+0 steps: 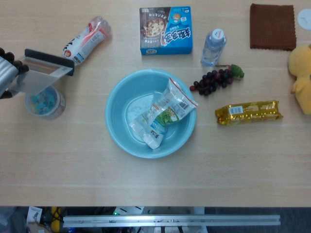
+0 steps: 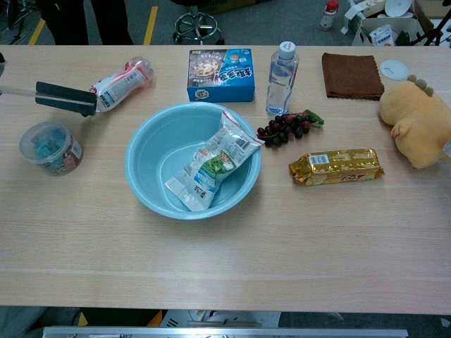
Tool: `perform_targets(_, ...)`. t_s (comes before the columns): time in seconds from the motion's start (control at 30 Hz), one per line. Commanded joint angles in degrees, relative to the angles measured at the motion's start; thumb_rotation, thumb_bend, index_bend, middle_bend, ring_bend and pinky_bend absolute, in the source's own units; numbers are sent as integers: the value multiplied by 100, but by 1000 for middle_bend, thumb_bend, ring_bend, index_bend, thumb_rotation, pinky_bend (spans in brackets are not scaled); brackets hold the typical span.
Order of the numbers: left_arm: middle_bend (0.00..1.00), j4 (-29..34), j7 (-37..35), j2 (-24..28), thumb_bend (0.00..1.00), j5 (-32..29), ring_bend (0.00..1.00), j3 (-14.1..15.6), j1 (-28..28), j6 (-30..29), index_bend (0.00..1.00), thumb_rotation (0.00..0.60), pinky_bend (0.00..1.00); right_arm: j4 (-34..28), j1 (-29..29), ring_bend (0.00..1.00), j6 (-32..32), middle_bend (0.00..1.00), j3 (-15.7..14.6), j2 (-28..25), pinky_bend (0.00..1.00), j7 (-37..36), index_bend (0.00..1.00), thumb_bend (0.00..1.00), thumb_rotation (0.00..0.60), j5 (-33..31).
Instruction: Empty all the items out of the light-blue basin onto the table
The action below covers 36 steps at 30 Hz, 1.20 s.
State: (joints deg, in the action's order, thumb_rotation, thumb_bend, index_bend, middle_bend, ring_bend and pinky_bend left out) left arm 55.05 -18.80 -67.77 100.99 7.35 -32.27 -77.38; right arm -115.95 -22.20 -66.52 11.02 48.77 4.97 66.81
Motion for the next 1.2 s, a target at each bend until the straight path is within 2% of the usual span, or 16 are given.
perform_targets(0.03, 672, 43, 64, 11, 308, 42, 543, 36, 10, 40, 769, 600, 536, 11, -6, 306, 10, 300, -1, 12, 514, -8, 118, 294, 600, 0)
perform_targets(0.37, 590, 228, 305, 3, 309, 48, 506, 61, -43, 348, 622, 600, 534, 13, 31, 306, -28, 300, -9, -20, 514, -66, 118, 294, 600, 39)
perform_targets(0.63, 391, 613, 495, 188, 309, -73, 374, 14, -111, 653, 477, 600, 506, 27, 60, 307, -38, 300, -21, -41, 514, -112, 118, 294, 600, 54)
perform_targets(1.2, 313, 977, 506, 217, 309, -212, 318, -340, -163, 435, 395, 600, 496, 90, 82, 308, -50, 300, -10, -42, 514, -197, 118, 294, 600, 63)
